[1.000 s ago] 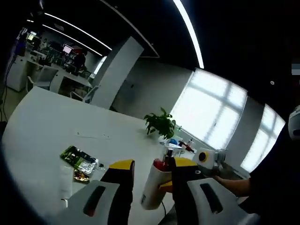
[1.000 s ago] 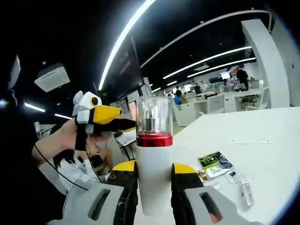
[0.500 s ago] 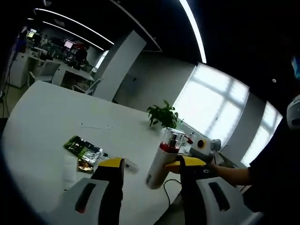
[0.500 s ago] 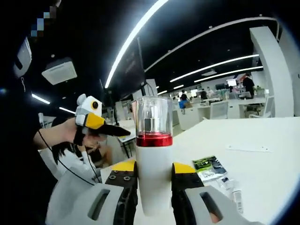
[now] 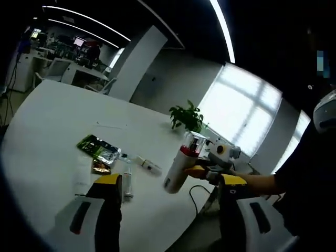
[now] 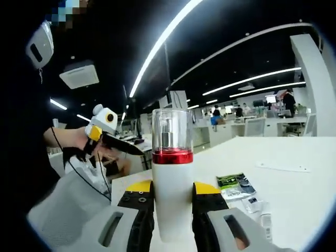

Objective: Arrange the skincare products in the storage area until every visible bottle or jar stands upright without overlapping.

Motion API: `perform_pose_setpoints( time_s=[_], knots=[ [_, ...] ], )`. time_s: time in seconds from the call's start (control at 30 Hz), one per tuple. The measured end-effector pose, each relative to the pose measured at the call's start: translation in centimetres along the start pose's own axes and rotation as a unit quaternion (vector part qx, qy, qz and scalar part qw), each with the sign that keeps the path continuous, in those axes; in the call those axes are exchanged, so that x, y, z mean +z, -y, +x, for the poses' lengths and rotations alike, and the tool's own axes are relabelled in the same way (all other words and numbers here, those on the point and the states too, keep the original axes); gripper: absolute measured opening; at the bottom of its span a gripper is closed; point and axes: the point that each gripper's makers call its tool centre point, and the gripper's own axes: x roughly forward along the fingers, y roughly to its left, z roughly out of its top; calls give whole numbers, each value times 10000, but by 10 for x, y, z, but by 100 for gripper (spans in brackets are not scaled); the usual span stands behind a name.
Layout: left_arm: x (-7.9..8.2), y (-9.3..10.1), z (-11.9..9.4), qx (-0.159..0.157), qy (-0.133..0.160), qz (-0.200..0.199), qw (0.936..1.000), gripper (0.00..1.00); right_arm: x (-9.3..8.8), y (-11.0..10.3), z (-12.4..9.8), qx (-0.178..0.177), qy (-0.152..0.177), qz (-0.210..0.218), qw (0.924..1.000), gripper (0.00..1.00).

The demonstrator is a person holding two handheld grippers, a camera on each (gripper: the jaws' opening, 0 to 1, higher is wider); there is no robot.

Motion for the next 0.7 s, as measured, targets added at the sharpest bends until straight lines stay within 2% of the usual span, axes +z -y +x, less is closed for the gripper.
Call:
perform_pose_setpoints(
  time_s=[0.1,0.3,0.47,0.6,0.7],
  knots=[
    [-7,-4,0,-27,-185,196,9996,81,-8,9,2,47,-12,-87,10000,17],
    [-12,-7,2,-62,-239,268,9993,91,-24,26,5,74,-60,-180,9998,17],
    [-16,-16,3,80,-252,221,9994,94,-37,40,4,73,-95,-190,9997,17],
    [-19,-19,5,158,-248,136,9995,93,-48,44,7,240,-206,-331,9990,17],
    [-26,-20,9,233,-389,151,9989,93,-55,49,10,299,-259,-363,9986,17]
  ],
)
